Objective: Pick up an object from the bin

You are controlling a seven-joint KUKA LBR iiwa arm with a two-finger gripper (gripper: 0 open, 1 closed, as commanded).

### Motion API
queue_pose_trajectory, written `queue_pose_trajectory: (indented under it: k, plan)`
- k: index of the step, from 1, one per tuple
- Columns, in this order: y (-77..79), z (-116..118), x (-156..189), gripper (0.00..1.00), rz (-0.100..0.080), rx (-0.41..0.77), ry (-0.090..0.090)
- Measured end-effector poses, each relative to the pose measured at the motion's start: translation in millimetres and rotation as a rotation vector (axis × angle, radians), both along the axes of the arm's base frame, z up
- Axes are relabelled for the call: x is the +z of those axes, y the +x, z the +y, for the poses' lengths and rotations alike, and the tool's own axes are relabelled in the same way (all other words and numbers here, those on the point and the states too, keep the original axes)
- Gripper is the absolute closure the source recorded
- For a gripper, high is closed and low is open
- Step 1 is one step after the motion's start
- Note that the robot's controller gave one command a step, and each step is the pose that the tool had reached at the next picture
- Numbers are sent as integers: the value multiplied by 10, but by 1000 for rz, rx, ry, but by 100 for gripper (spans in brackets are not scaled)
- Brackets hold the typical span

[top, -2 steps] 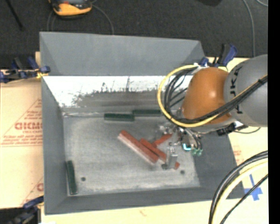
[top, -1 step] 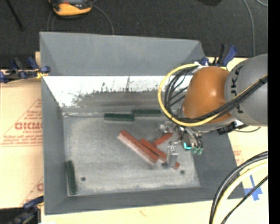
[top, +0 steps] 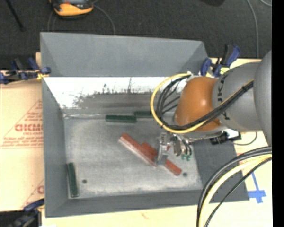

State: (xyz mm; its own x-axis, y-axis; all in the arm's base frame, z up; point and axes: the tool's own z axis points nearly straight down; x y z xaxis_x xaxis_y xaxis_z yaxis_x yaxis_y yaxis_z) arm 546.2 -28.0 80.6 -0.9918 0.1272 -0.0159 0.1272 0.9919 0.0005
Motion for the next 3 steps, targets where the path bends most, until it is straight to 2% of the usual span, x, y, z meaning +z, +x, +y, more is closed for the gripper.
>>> queue_pose_trajectory:
  k: [1,2,3]
  plan:
    - [-52,4,-89,0,9,1,-1]
    - [-50,-6,-68,100,11,3,-2]
    - [-56,0,-92,0,11,3,-1]
